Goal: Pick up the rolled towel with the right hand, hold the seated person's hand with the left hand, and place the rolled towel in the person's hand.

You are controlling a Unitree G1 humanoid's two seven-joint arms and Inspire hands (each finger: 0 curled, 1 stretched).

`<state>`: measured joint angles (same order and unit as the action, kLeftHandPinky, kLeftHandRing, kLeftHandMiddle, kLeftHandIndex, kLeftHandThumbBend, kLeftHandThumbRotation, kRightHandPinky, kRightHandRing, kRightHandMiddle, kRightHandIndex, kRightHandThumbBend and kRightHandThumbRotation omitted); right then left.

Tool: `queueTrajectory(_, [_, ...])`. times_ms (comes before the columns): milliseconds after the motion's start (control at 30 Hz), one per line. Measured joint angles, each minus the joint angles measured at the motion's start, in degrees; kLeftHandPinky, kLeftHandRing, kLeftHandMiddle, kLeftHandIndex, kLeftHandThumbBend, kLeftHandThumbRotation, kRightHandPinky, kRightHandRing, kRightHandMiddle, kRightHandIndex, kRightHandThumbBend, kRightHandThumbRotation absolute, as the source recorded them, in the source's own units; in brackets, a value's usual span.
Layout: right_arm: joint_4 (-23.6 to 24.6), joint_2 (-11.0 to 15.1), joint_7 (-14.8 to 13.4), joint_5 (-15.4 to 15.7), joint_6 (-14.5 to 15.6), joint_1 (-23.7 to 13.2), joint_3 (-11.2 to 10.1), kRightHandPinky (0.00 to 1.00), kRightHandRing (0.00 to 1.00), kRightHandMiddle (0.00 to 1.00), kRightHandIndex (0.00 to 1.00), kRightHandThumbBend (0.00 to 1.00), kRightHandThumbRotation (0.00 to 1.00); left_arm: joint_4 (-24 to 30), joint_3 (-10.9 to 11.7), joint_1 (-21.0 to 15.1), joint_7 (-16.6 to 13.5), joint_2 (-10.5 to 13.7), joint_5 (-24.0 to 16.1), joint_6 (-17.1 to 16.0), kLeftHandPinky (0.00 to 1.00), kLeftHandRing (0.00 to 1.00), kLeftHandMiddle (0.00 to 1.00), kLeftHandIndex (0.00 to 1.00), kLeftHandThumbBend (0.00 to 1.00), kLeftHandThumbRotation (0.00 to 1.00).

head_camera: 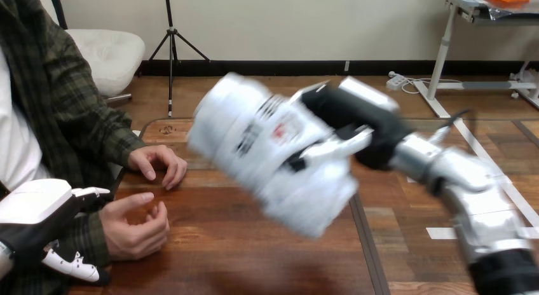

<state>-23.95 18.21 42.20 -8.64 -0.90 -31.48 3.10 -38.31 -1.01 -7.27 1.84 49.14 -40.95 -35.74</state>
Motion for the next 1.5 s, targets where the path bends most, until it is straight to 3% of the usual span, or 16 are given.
queueTrajectory(300, [-11.58, -3.04, -0.31, 3.73, -5.89, -2.78, 2.24, 0.15, 0.19, 0.28, 0.35, 0.85, 0.00, -0.49, -0.94, -0.03, -2.71, 0.02, -0.02, 0.40, 0.68, 0.75, 0.81, 0.83, 1.00, 0.30])
queueTrajectory(667, [-26.77, -5.18, -1.62, 7.22, -12.30, -6.15, 3.04, 0.15, 0.18, 0.28, 0.35, 0.86, 0.00, 1.76, -0.57, 1.97, -6.15, 0.02, 0.12, 0.87, 0.63, 0.70, 0.76, 0.79, 1.00, 0.16])
queueTrajectory(1033, [-38.58, -6.71, -4.71, 11.21, -15.29, -8.19, 3.55, 0.15, 0.18, 0.27, 0.35, 0.86, 0.00, 11.53, 1.85, 8.91, -7.26, 0.00, 0.48, 4.22, 0.57, 0.64, 0.69, 0.71, 1.00, 0.05])
queueTrajectory(1500, [-45.80, -9.30, -8.22, 14.20, -16.48, -8.54, 3.83, 0.16, 0.19, 0.28, 0.34, 0.88, 0.00, 26.01, 6.55, 19.37, -6.14, -0.93, 2.87, 9.68, 0.54, 0.58, 0.61, 0.61, 1.00, 0.00])
